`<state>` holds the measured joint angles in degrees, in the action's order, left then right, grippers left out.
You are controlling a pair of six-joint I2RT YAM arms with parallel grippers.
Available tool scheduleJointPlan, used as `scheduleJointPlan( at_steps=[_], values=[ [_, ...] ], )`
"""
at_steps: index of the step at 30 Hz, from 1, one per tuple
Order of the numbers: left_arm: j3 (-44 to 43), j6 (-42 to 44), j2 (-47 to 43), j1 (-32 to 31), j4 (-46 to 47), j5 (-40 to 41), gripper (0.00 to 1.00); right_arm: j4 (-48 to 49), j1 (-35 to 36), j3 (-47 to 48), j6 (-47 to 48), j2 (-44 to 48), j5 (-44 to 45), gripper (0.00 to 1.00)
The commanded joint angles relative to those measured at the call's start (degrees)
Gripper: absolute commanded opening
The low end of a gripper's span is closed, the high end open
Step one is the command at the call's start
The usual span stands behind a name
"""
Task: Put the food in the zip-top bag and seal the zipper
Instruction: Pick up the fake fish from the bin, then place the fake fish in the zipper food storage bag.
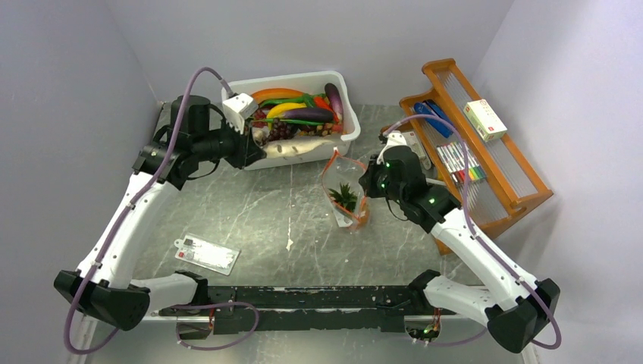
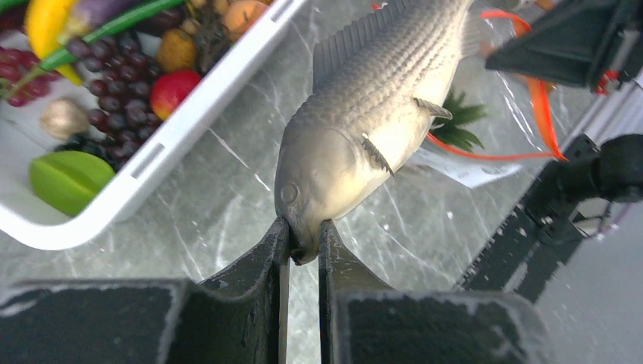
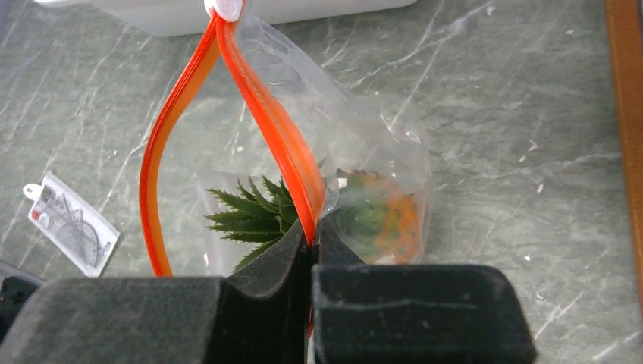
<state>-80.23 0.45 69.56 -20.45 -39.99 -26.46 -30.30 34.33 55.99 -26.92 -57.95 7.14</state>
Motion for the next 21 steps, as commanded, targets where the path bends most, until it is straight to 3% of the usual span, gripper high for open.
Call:
scheduleJointPlan(
  at_steps=[1,8,14,21],
  values=[
    [-3.20,1.41,0.54,0.02,-9.71,-6.68,0.07,-0.85,-0.26,4.16,2.19,-0.93,4.88,0.00],
    [-3.93,3.35,-0.36,-1.32,-14.68,-4.53,0.07,-0.84,-0.31,6.66,4.89,-3.38,6.16,0.00],
    [-9.71,4.74,3.82,-4.10,-21.17,1.35,0.07,1.59,-0.27,7.37,8.29,-5.52,6.91,0.00],
    [-13.84,3.45,8.58,-9.29,-21.85,8.07,0.07,1.77,2.42,11.47,9.23,-9.07,6.28,0.00]
  ],
)
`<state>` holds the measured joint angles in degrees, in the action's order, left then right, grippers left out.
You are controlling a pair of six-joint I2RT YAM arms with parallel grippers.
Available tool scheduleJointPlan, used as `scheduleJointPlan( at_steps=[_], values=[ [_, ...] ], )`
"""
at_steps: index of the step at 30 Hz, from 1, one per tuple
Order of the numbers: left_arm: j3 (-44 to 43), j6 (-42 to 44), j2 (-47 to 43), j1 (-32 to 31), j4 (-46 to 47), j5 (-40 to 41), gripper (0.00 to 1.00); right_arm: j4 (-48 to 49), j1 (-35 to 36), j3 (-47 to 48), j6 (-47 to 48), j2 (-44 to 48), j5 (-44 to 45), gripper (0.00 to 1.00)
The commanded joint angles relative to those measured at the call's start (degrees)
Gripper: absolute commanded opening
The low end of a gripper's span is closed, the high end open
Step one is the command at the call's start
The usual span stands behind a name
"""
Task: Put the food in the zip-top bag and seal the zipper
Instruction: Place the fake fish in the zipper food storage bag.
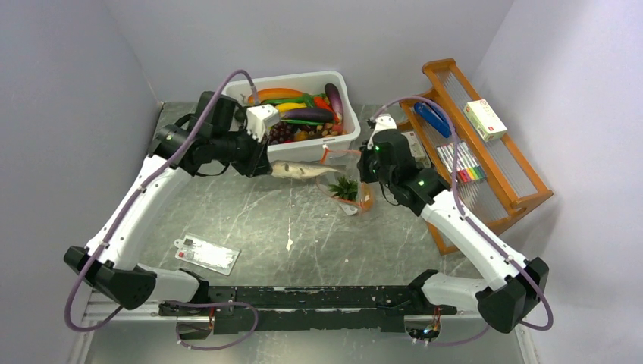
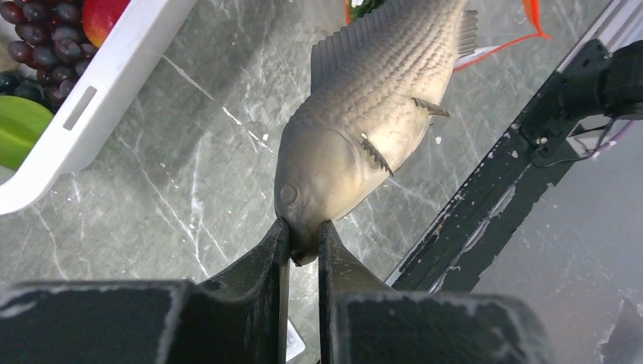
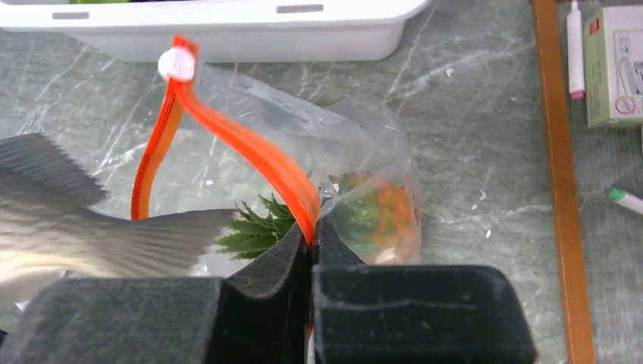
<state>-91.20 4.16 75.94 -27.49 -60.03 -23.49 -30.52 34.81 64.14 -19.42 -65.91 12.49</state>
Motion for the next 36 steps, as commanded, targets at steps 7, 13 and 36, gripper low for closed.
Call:
scheduleJointPlan(
  at_steps=[7,13,36],
  values=[
    [-6.49,-1.93,7.91,-7.79,-3.23,13.16,0.07,1.95,7.54,5.38,2.40,-1.69,4.29,0.00],
    [-13.20,-2.39,14.73,-13.55,-4.95,17.53,0.07,2.46,11.77,6.82,1.86,-3.38,5.84,0.00],
    [-2.54,-9.50,8.92,-16.24,14.42,4.92,0.07,11.91,14.15,2.66,-3.13,-2.00,-3.48,0.00]
  ],
)
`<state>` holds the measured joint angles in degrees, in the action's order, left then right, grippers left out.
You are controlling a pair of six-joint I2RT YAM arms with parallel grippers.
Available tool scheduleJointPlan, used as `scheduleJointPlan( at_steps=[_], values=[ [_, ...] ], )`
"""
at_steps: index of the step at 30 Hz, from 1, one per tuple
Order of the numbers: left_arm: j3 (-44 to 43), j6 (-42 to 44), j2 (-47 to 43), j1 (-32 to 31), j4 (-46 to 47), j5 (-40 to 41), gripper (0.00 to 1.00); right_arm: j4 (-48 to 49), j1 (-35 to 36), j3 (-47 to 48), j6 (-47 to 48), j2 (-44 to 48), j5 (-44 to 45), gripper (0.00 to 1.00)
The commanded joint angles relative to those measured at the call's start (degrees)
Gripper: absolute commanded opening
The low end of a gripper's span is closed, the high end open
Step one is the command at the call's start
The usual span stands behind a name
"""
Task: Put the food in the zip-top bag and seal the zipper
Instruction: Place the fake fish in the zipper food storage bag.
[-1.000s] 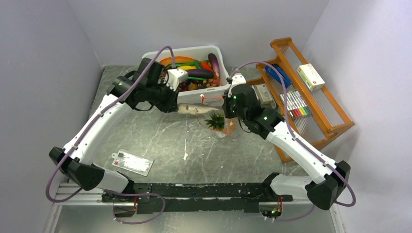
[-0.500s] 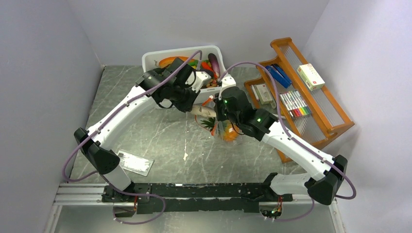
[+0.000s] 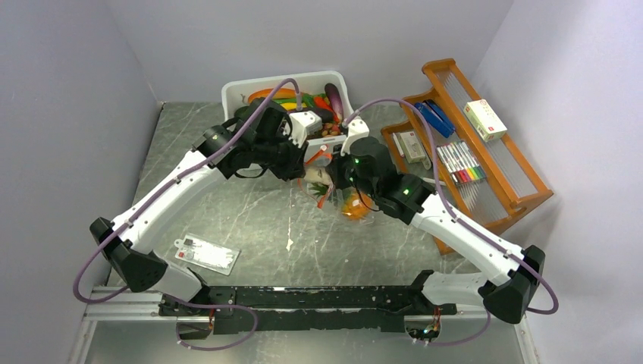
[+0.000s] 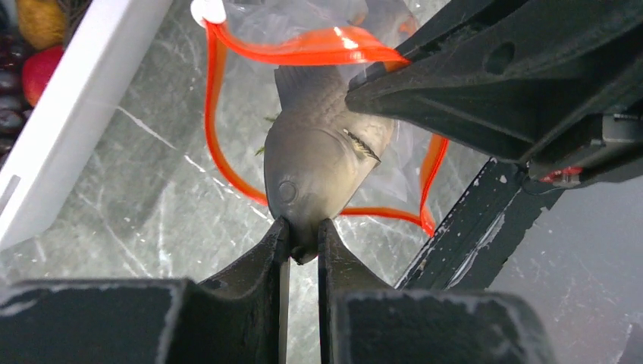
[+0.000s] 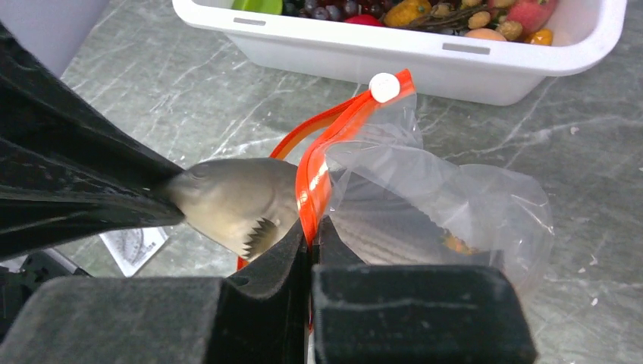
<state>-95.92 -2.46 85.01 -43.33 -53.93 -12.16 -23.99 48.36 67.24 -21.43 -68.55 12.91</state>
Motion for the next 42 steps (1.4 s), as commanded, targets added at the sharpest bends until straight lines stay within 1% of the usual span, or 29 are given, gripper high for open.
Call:
scheduleJointPlan(
  at_steps=[1,4,8,11,15,17,23,28,31,33,35,37,38,40,41,42],
  values=[
    [2.42,-3.10,0.04,-0.43,8.82,-6.09,0.07,5.48,0.61,-0.37,-1.16,0.54,-4.44,0.00],
    [2.00,-3.03,1.03,-0.38,9.05,-5.52,0.07,6.26,0.77,-1.00,-1.32,1.10,-5.51,0.00],
    [3.28,-3.51,1.00,-0.38,10.92,-1.96,0.07,8.05,0.79,-1.95,-0.89,1.88,-8.63,0.00],
    [6.34,-3.39,0.09,-0.36,14.83,-0.74,0.07,8.54,0.82,-1.88,-1.10,1.75,-10.75,0.00],
    [12.58,-4.84,-3.50,-0.32,23.06,-0.89,0.07,10.33,0.78,-2.73,-2.23,2.11,-12.20,0.00],
    [15.16,-5.62,-5.11,-0.35,25.88,0.57,0.07,10.36,0.80,-2.67,-2.38,2.19,-12.86,0.00],
    [20.00,-5.73,-7.60,-0.35,30.03,4.49,0.08,10.43,0.77,-3.04,-2.84,2.94,-13.37,0.00],
    [23.35,-5.08,-7.23,-0.28,32.61,6.79,0.07,8.86,0.77,-1.79,-4.11,3.59,-12.84,0.00],
    [23.33,-5.10,-6.35,-0.35,32.71,6.85,0.09,9.18,0.79,-1.51,-4.21,3.39,-14.57,0.00],
    [23.44,-5.18,-6.03,-0.35,33.23,6.83,0.14,9.29,0.77,-1.52,-4.63,3.07,-15.24,0.00],
    [24.26,-5.28,-6.36,-0.28,34.58,6.05,0.14,9.75,0.78,-1.92,-4.93,2.96,-16.19,0.00],
    [26.14,-5.68,-7.33,-0.35,37.21,5.92,0.08,10.36,0.82,-2.24,-4.87,2.76,-17.52,0.00],
    [26.37,-6.23,-7.82,-0.34,37.22,7.46,0.07,10.32,0.78,-2.34,-4.90,2.77,-17.71,0.00],
    [26.52,-7.34,-8.97,-0.35,36.75,9.85,0.07,9.99,0.80,-2.34,-4.94,2.92,-17.44,0.00],
    [27.20,-7.07,-9.67,-0.33,37.64,8.73,0.08,10.16,0.78,-2.57,-5.09,3.12,-17.33,0.00],
    [28.14,-6.82,-10.07,-0.33,39.68,5.97,0.10,10.49,0.78,-2.91,-5.30,3.39,-17.35,0.00]
  ],
)
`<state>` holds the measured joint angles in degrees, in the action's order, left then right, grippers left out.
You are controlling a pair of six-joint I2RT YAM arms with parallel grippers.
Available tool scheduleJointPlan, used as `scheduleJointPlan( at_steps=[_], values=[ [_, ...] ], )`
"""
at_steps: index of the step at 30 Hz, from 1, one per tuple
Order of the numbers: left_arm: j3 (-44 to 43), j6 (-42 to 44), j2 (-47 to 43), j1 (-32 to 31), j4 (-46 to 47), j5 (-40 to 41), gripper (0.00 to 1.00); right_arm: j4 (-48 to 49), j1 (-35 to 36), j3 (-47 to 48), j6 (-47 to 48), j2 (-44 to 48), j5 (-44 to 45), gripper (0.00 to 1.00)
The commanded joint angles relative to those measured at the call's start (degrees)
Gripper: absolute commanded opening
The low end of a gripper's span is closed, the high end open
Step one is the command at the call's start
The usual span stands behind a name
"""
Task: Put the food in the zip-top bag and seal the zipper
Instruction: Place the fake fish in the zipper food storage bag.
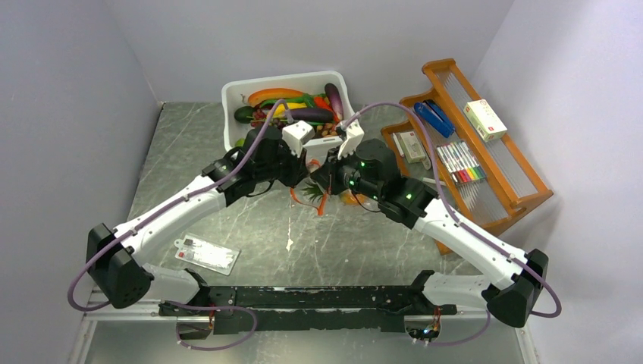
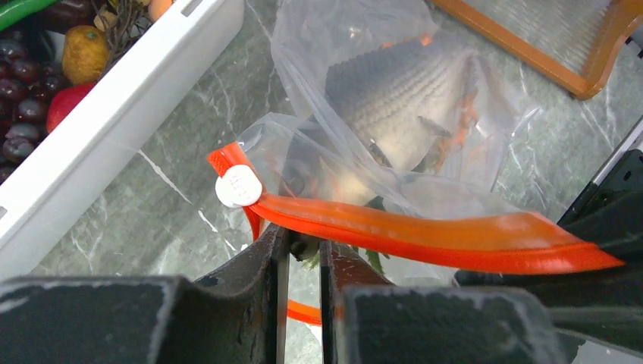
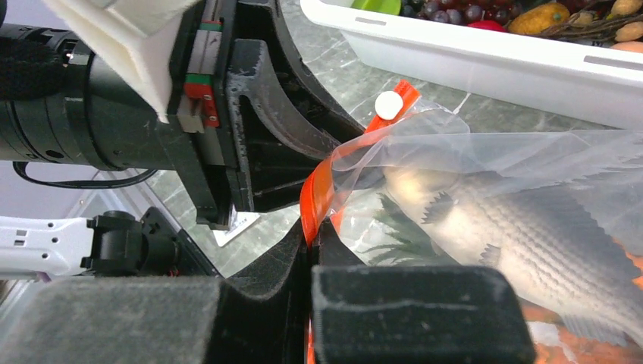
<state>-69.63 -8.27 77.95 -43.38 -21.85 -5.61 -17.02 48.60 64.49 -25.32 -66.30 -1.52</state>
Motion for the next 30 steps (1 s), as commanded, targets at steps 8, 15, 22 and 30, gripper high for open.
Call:
scheduleJointPlan(
  at_steps=[8,15,22,30],
  values=[
    [2.85,-4.78,-1.98,-0.26,12.00,-11.26,0.25,3.16,0.58,-0.86,-2.95,1.23,0.05,0.00],
    [1.27,-3.92,-5.57,-0.28,5.07,-6.16,0.52,-0.18,0.49,-1.67,-1.88,4.15,5.48,0.00],
    [-1.39,-5.75,-10.26,-0.30,0.37,-6.81,0.66,-1.74,0.30,-3.13,-0.78,5.49,8.22,0.00],
    [-4.91,-6.39,-12.81,-0.30,-3.60,-3.70,0.70,-0.64,0.05,-3.71,-0.53,4.21,6.86,0.00]
  ],
)
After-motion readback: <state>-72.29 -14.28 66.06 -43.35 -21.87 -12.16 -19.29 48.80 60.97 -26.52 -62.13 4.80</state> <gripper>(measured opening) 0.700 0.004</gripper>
